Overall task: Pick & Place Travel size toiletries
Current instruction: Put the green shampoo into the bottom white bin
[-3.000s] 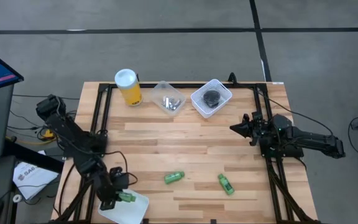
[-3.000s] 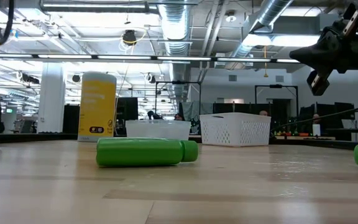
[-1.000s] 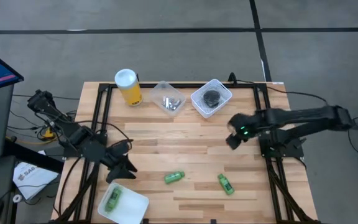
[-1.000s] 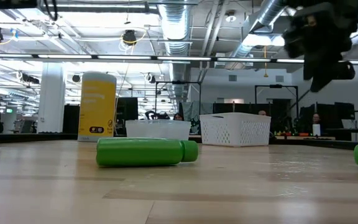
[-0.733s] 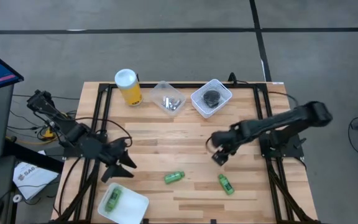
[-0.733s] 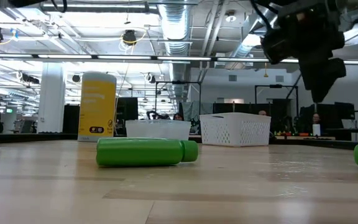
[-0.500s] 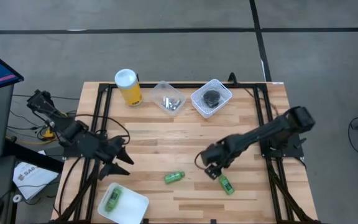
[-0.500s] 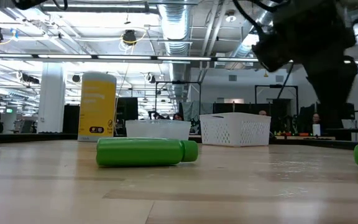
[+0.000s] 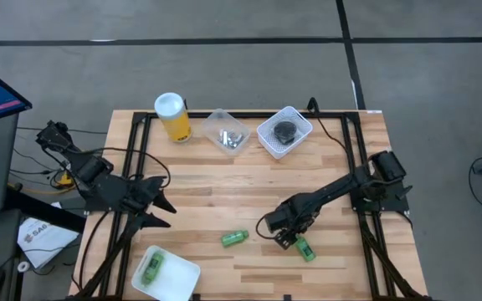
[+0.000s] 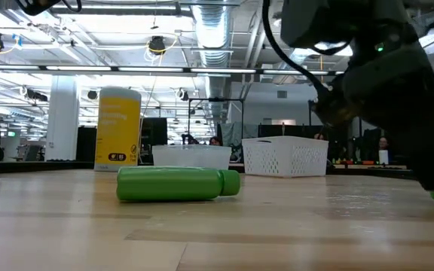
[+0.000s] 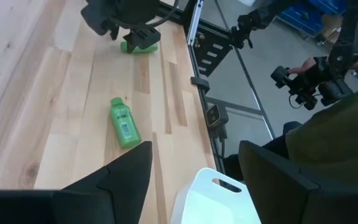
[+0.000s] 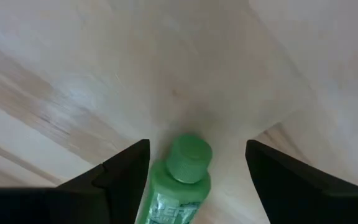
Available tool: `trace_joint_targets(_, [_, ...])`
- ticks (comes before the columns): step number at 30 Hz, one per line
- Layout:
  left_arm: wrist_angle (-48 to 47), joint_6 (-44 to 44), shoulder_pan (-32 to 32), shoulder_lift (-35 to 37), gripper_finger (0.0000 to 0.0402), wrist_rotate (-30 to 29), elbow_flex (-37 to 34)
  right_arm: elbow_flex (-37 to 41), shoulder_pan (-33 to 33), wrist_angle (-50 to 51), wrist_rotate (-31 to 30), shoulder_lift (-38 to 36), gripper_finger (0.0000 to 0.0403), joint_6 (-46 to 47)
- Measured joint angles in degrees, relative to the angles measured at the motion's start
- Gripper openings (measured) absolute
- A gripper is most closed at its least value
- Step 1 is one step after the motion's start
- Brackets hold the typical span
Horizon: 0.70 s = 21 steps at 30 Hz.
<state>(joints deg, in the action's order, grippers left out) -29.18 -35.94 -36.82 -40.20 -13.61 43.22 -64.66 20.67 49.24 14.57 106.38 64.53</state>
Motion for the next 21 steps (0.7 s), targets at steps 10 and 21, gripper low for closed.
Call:
trace_joint_targets(10, [0.0,0.0,0.0,-0.3,0.0236,-1.9,0.0,-0.1,2.7,-1.0,-1.1,2.5,0.0199,3.6])
trace_joint_targets(21, [0.0,0.2,0.0,-0.3,0.0236,-6.4,0.0,0.0,2.1,-1.5,-3.2,1.9,0.0005,5.1])
